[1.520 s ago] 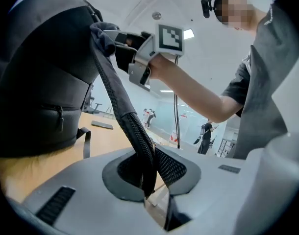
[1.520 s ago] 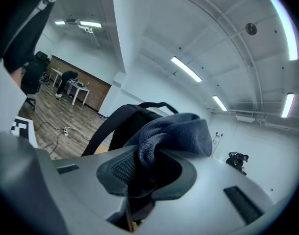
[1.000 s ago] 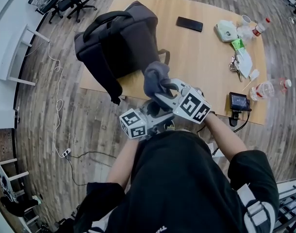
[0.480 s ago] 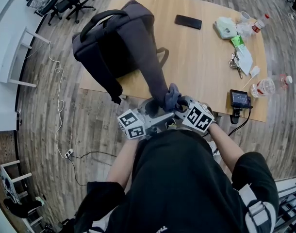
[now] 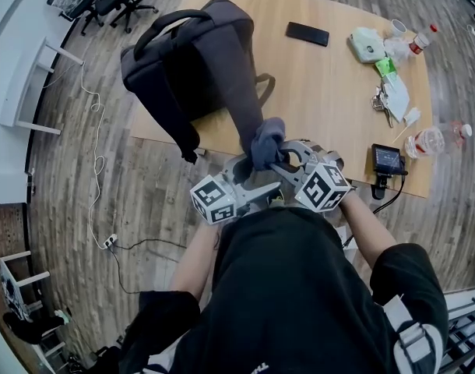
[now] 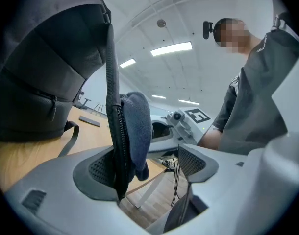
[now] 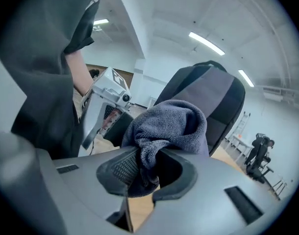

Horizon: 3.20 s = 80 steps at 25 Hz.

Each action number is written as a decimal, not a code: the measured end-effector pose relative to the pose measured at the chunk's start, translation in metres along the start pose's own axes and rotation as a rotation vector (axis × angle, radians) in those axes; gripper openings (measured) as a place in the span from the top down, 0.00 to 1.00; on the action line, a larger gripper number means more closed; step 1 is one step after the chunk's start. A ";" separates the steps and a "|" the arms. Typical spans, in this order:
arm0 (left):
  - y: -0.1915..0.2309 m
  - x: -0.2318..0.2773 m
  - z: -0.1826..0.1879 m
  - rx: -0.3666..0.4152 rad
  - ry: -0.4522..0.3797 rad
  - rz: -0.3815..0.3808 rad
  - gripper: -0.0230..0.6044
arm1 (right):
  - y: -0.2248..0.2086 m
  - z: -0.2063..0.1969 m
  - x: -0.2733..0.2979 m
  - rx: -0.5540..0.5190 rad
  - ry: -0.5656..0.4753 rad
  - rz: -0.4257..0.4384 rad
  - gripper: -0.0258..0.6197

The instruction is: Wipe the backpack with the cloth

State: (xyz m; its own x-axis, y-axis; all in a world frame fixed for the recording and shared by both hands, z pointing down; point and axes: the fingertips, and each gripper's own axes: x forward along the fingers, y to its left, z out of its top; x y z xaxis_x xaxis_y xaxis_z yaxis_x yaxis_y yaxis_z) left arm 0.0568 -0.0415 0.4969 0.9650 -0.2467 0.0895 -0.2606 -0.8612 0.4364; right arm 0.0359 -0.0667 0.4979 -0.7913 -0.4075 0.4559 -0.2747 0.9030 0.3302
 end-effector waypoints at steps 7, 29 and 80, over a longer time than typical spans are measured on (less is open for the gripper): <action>-0.009 0.007 -0.002 0.015 0.016 -0.032 0.37 | -0.071 0.059 0.005 -0.047 -0.074 -0.184 0.84; -0.025 0.006 -0.006 -0.042 0.018 -0.129 0.39 | -0.233 0.184 0.031 -0.145 -0.106 -0.384 0.84; 0.003 -0.020 0.002 -0.178 -0.089 -0.061 0.39 | -0.008 0.030 0.008 0.095 0.084 0.206 0.69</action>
State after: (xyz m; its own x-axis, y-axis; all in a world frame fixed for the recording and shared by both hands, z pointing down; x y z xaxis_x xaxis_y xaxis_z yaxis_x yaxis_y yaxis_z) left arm 0.0369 -0.0400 0.4952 0.9702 -0.2416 -0.0184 -0.1844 -0.7853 0.5910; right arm 0.0153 -0.0728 0.4740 -0.7890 -0.2199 0.5737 -0.1659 0.9753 0.1457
